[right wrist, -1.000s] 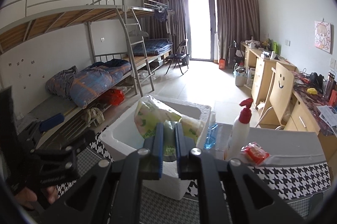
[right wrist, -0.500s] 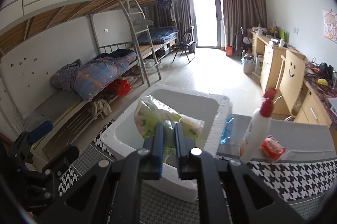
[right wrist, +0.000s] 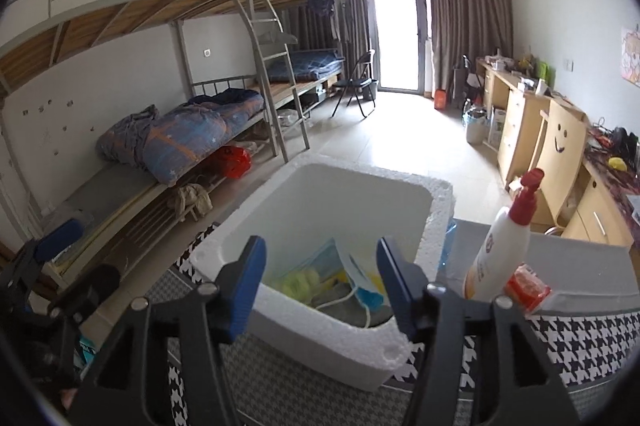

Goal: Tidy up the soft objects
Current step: 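Lower the green packet into the box and open the right gripper, then move both grippers back from the box toward the white tissue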

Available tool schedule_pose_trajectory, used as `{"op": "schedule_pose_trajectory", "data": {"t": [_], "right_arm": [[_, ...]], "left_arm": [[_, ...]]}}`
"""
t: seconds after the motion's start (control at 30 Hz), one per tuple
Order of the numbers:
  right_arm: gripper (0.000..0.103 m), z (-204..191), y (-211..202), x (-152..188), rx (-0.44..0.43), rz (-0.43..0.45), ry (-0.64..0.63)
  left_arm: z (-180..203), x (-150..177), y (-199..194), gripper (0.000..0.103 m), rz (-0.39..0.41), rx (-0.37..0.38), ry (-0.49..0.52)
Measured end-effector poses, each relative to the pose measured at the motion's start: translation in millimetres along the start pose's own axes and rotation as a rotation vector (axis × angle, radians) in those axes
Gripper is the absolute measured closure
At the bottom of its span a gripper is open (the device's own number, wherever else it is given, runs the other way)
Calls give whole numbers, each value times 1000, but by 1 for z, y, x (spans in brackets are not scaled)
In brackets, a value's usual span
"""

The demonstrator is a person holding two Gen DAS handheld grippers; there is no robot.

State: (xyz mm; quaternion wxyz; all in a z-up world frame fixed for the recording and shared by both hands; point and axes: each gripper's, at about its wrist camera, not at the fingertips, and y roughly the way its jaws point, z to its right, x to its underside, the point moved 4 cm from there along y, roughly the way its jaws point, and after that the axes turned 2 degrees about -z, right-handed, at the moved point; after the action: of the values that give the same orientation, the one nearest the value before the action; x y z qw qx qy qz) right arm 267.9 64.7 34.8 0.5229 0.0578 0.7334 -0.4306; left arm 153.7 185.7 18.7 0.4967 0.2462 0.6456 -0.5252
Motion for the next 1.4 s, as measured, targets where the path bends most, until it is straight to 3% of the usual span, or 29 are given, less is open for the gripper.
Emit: {"op": "schedule_pose_trajectory", "data": {"t": [0.03,0.1,0.3,1.1,1.4], "right_arm": [[39,0,-1,0,0,3,1],[27,1,-4,-1,1,13,5],[11,3,-10,1,34,51,0],[11,24,-71,34,-11,119,41],[11,30,-102,47,53,184,49]], "left_arm": [[1,0,0,1,1,1,1],[2,-1,-1,1,2,4,-3],[2,-1,-4,1,-1,-3,-5],[44,8,-50,1,47,94,40],[62,16,-70,1,77,119,31]]}}
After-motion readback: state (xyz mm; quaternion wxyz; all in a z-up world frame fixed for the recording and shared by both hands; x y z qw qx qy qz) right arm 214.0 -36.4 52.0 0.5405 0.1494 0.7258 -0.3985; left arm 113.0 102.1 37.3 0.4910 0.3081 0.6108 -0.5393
